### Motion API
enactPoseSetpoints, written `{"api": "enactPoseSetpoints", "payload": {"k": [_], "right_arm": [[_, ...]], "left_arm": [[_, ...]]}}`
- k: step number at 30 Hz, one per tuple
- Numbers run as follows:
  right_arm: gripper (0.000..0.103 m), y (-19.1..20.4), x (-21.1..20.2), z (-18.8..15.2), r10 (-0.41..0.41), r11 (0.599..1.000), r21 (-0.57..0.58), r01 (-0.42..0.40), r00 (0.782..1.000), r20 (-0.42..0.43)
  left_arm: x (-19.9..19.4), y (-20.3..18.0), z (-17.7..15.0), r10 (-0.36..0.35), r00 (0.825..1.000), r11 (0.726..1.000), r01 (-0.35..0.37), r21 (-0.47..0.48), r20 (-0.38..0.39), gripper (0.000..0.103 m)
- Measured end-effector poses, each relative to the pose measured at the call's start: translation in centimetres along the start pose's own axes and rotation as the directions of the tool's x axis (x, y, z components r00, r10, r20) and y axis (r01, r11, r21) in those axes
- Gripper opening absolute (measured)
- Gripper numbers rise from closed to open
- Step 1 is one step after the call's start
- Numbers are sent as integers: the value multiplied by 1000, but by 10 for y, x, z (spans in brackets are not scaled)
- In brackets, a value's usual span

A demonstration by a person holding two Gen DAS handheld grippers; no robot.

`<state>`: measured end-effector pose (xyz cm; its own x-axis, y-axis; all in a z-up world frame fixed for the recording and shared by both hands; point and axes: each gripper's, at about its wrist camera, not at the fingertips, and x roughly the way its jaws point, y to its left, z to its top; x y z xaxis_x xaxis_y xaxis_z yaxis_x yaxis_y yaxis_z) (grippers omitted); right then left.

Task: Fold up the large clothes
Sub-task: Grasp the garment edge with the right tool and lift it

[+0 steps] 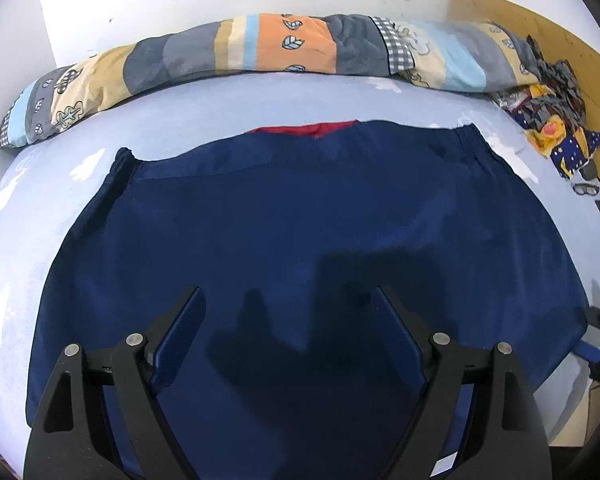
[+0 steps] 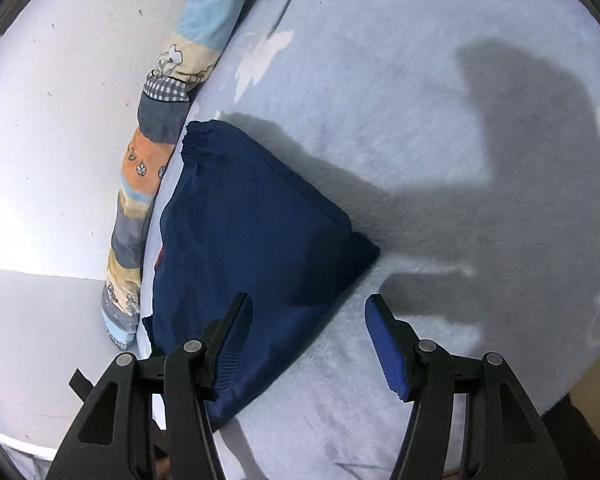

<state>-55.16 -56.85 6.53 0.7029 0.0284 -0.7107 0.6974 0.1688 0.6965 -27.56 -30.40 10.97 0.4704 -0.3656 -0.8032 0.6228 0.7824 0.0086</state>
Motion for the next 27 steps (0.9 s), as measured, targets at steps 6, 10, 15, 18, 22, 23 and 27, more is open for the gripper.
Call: {"api": "enactPoseSetpoints", "payload": {"k": [6, 10, 15, 18, 22, 23, 27], "right_arm": [[53, 4, 32, 13, 5, 1000, 27, -5, 1000, 10], [53, 19, 51, 26, 36, 999, -7, -35, 996, 77], [25, 40, 69, 36, 74, 992, -107, -65, 994, 85], [22, 61, 53, 29, 89, 984, -163, -69, 988, 122], [21, 93, 34, 13, 111, 957, -282, -61, 980, 163], [21, 100, 31, 10, 118, 950, -307, -63, 979, 166], [21, 118, 26, 1, 137, 927, -368, -66, 976, 171]], "left_arm": [[9, 3, -2, -12, 999, 1000, 12, -6, -36, 85], [14, 7, -2, -24, 998, 999, 22, -41, -59, 85], [27, 7, -6, -44, 993, 997, 36, -74, -114, 85], [35, 6, -9, -36, 989, 997, 25, -79, -141, 85], [41, 4, -16, -25, 990, 996, 12, -87, -142, 87], [41, 3, -17, -13, 991, 997, 2, -77, -137, 87], [39, 4, -17, -5, 991, 997, -5, -74, -133, 87]]}}
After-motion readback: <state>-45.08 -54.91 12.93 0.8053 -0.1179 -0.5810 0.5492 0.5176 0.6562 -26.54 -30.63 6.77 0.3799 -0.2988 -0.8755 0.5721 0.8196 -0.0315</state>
